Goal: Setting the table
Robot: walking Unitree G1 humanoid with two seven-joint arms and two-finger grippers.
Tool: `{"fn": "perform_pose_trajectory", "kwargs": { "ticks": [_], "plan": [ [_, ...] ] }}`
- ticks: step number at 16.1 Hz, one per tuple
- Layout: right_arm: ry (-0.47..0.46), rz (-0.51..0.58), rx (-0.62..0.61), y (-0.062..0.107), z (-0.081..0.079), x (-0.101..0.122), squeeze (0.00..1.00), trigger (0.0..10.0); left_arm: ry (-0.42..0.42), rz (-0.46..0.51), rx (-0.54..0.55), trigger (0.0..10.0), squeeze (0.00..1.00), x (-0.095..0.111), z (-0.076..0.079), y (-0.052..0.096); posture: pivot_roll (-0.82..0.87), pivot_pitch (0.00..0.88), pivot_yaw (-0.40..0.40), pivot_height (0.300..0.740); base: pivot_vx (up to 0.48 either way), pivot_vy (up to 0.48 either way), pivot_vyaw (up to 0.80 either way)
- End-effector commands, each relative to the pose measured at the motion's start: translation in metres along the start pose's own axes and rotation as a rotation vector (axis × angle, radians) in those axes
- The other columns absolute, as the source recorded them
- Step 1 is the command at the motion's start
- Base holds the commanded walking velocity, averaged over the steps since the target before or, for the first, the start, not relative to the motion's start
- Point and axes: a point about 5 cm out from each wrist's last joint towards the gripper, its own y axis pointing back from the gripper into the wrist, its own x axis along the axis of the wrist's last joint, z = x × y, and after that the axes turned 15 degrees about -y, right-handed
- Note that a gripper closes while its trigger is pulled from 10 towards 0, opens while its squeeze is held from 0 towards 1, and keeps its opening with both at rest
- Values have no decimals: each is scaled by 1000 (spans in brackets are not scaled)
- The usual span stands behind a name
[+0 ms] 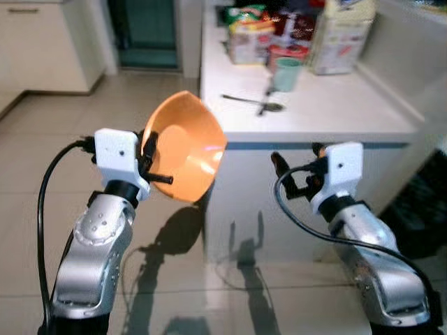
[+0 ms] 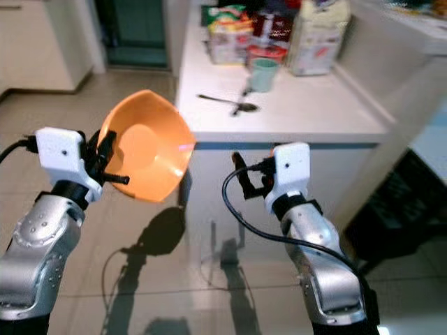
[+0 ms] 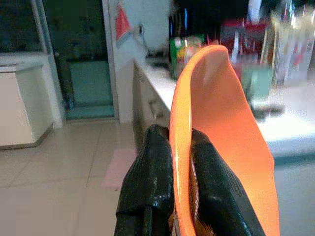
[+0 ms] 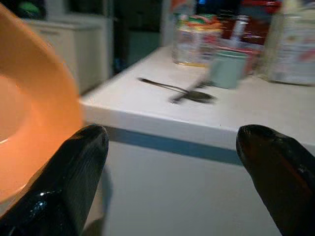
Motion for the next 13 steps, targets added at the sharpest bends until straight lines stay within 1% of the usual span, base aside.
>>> {"fn": "perform_pose_trajectory", "kwargs": {
  "ticks": [1, 2, 3, 5, 7, 8, 10, 11, 13],
  "plan": [
    [52, 10, -62, 0, 11, 2, 0, 10000, -38, 12, -21, 10000, 0, 3, 8, -6, 49, 0, -21, 740, 0, -461, 0],
    [59, 5, -81, 0, 14, 1, 0, 10000, -44, 12, -23, 10000, 0, 1, 10, -7, 49, 0, -21, 740, 0, -461, 0],
    [92, 5, -102, -1, 17, 0, 0, 10000, -41, 15, -17, 10000, 0, 1, 12, -8, 46, 0, -17, 740, 0, -454, 0],
    [101, 9, -109, -1, 18, -1, 0, 10000, -39, 5, -14, 10000, 0, 0, 13, -8, 37, 0, -14, 740, 0, -454, 0],
    [112, 4, -116, 0, 20, -3, 0, 10000, -53, -15, -8, 10000, 0, -4, 15, -11, 32, 0, -23, 740, 0, -454, 0],
    [118, 3, -119, 0, 21, -3, 0, 10000, -60, -11, -5, 10000, 0, -2, 17, -13, 28, 0, -19, 740, 0, -454, 0],
    [111, -4, -131, 0, 24, -7, 0, 10000, -75, -11, -7, 10000, 0, -3, 17, -14, 32, 0, -23, 740, 0, -450, 0],
    [97, -23, -141, 2, 26, -12, 0, 10000, -75, -14, -3, 10000, 0, -4, 16, -12, 34, 0, -24, 740, 0, -454, 0],
    [99, -33, -143, 6, 28, -16, 0, 10000, -69, -22, 20, 10000, 0, -6, 14, -11, 35, 0, -34, 740, 0, -446, 0]
  ]
}}
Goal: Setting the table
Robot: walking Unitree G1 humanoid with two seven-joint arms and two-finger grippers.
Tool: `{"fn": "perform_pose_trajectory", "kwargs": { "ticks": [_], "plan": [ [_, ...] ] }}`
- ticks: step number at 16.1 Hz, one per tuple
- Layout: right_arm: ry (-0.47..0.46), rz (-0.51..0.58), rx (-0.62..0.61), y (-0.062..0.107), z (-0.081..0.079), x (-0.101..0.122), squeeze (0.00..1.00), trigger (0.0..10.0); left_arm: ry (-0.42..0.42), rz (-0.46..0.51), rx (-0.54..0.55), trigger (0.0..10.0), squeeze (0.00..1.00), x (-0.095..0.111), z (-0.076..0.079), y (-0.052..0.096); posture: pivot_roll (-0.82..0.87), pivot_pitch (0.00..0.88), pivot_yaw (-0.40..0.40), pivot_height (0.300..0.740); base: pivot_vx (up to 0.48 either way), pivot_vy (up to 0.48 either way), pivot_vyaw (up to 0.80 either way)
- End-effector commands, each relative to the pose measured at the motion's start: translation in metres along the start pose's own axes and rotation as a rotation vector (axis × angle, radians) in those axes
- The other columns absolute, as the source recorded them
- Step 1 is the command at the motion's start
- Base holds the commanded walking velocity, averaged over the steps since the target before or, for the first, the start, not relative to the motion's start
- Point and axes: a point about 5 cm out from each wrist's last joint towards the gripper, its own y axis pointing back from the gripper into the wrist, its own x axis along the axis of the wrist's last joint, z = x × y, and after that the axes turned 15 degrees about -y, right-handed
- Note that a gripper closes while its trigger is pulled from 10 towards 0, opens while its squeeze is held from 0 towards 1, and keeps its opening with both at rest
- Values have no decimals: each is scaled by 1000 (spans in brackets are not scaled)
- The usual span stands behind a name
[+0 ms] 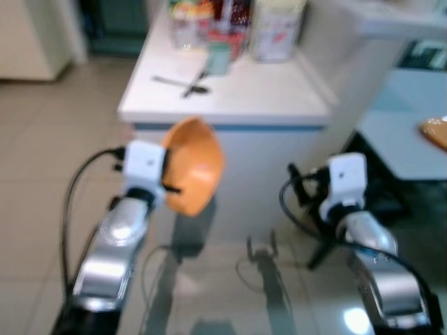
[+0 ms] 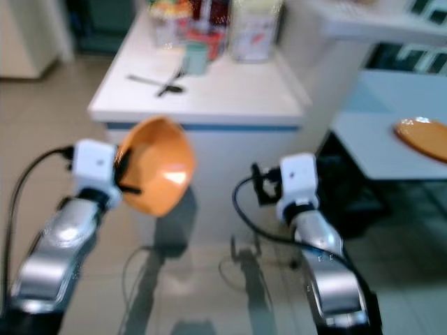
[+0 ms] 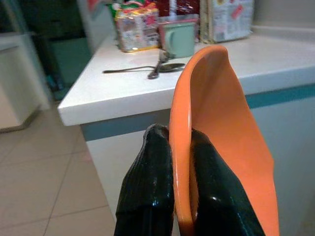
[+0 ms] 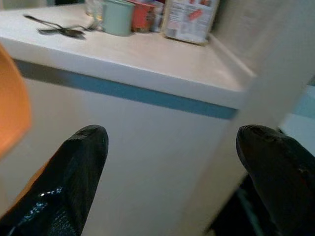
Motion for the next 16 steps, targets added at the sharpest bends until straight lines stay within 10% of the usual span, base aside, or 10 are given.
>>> {"fn": "perform_pose_trajectory", "kwargs": {
  "ticks": [1, 7, 16],
  "plan": [
    [8, 16, -13, 1, 5, 4, 0, 10000, 4, 55, 20, 10000, 0, 12, -1, -2, 35, 0, -34, 740, 0, -442, 0],
    [-143, 68, 170, 5, -11, 16, 0, 10000, 14, 40, 54, 10000, 0, 10, -3, -6, 27, 0, -37, 740, 0, -441, 0],
    [-154, 20, 25, -3, 3, 10, 0, 10000, 30, 135, -9, 10000, 0, 29, 5, -12, 22, 0, -38, 740, 0, -238, 0]
  ]
}}
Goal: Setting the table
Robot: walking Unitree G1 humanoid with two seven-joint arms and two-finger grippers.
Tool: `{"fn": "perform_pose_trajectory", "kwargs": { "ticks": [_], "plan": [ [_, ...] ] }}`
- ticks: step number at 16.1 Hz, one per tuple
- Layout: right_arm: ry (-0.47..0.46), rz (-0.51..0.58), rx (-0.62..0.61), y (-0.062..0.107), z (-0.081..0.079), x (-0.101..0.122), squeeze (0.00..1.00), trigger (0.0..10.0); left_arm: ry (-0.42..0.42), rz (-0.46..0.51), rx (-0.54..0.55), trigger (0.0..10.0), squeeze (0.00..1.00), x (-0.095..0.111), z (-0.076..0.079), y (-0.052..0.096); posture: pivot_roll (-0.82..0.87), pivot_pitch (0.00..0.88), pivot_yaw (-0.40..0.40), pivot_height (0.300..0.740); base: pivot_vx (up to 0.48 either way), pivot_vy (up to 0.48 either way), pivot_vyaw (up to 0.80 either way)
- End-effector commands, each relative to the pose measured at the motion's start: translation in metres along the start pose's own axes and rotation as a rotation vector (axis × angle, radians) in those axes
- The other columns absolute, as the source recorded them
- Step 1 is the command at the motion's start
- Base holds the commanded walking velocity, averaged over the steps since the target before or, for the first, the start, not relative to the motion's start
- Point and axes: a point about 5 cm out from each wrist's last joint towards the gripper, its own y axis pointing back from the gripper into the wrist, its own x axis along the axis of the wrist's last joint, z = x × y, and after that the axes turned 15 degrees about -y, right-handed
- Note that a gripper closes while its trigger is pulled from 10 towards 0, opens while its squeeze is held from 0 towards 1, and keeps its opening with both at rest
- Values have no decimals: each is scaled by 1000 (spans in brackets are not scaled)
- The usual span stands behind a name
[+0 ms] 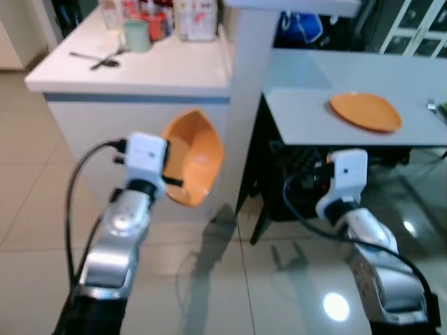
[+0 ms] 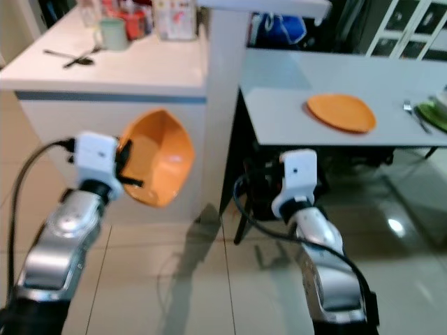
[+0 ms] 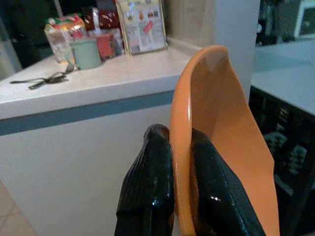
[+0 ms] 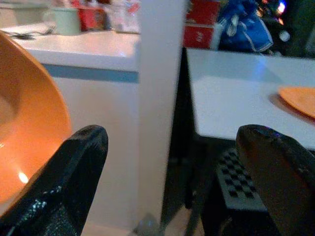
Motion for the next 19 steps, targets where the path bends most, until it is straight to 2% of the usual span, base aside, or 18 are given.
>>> {"fn": "perform_pose_trajectory", "kwargs": {
  "ticks": [1, 4, 8, 10, 13, 15, 19],
  "plan": [
    [-2, 4, -49, 1, 10, 4, 0, 10000, 12, 111, -23, 10000, 0, 21, 4, -4, 19, 0, -34, 740, 0, 0, -725],
    [-4, 10, -71, 0, 15, 4, 0, 10000, -41, 143, -72, 10000, 0, 27, 12, -7, 39, 0, -36, 740, 0, 0, -267],
    [-9, 20, -68, -3, 12, 9, 0, 10000, -10, 150, -69, 10000, 0, 26, 5, -7, 22, 0, -25, 740, 337, 0, 0],
    [-5, 29, -78, -3, 15, 11, 0, 10000, 3, 157, -65, 10000, 0, 29, 5, -13, 31, 0, -28, 740, 373, 0, 0],
    [-12, 31, -77, -4, 16, 10, 0, 10000, 12, 177, -70, 10000, 0, 34, 4, -11, 43, 0, -34, 740, 377, 0, -800],
    [-18, 47, -58, -7, 10, 14, 0, 10000, 22, 179, -68, 10000, 0, 33, 0, -12, 28, 0, -24, 740, 401, 0, 0],
    [-28, 59, -73, -4, 14, 15, 0, 10000, 34, 196, -76, 10000, 0, 37, 3, -13, 37, 0, -21, 740, 406, 0, -200]
  ]
}}
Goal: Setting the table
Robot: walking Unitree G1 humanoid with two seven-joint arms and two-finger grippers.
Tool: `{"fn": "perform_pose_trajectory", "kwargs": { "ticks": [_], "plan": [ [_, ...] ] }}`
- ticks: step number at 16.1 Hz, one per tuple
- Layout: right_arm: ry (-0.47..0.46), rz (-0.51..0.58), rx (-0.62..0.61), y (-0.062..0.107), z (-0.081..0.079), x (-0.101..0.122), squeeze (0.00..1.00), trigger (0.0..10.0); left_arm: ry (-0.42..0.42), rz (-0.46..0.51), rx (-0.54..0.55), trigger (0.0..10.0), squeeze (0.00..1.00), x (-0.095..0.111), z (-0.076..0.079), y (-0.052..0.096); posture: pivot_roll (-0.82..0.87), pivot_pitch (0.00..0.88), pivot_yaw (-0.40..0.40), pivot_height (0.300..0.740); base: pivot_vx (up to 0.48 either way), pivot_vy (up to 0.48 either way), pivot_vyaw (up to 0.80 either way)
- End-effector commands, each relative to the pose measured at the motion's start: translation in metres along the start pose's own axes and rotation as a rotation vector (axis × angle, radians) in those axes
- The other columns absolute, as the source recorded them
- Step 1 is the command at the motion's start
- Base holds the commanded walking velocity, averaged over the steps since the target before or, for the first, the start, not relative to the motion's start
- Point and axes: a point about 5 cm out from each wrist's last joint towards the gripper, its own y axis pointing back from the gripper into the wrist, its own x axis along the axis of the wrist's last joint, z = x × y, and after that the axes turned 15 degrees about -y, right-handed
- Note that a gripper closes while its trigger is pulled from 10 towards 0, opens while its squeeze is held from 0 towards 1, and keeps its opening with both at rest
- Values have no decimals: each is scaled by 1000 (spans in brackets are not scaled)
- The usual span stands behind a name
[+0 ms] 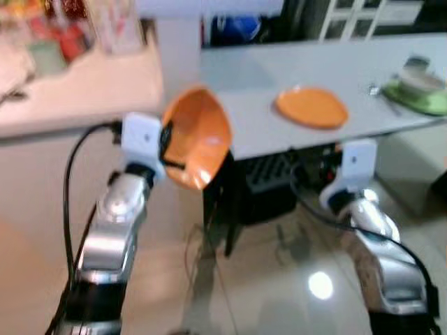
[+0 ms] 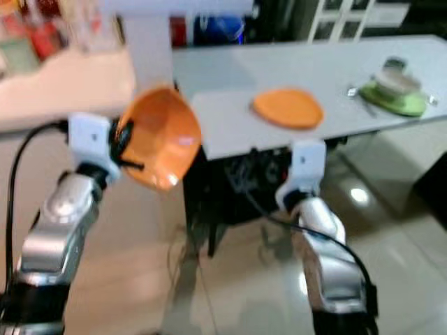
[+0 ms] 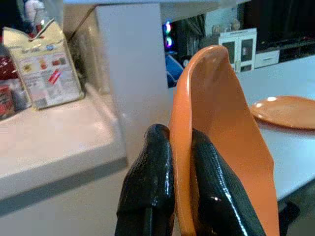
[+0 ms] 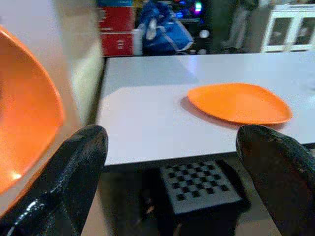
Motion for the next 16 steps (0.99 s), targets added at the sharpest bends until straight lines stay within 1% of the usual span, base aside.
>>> {"fn": "perform_pose_trajectory", "kwargs": {
  "ticks": [1, 2, 4, 5, 7, 11, 13, 16],
  "plan": [
    [1, 16, -32, 1, 8, 4, 0, 10000, 18, 81, -38, 10000, 0, 17, 10, -3, 29, 0, -11, 740, 405, 0, 0],
    [1, 24, -29, -1, 7, 6, 0, 10000, 22, 85, -49, 10000, 0, 17, 10, -6, 28, 0, -10, 740, 409, 0, 0],
    [-1, 27, -34, 1, 9, 6, 0, 10000, 24, 94, -57, 10000, 0, 18, 11, -7, 29, 0, -9, 740, 409, 0, -800],
    [-1, 25, -37, 3, 10, 5, 0, 10000, 40, 95, -58, 10000, 0, 19, 12, -5, 28, 0, -8, 740, 409, 0, 0],
    [-4, 26, -38, 3, 10, 5, 0, 10000, 41, 99, -71, 10000, 0, 20, 13, -6, 31, 0, -10, 740, 409, 0, 0],
    [-12, 34, -23, 4, 8, 6, 0, 10000, 76, 127, -72, 10000, 0, 26, 14, -6, 31, 0, -9, 740, 410, 0, -738],
    [-16, 48, 8, 4, 4, 7, 0, 10000, 109, 148, -77, 10000, 0, 29, 14, -5, 31, 0, -9, 740, 412, 0, 0],
    [-14, 50, 28, 4, 2, 7, 0, 10000, 102, 149, -97, 10000, 0, 29, 17, -4, 31, 0, -13, 740, 410, 0, 0]
  ]
}}
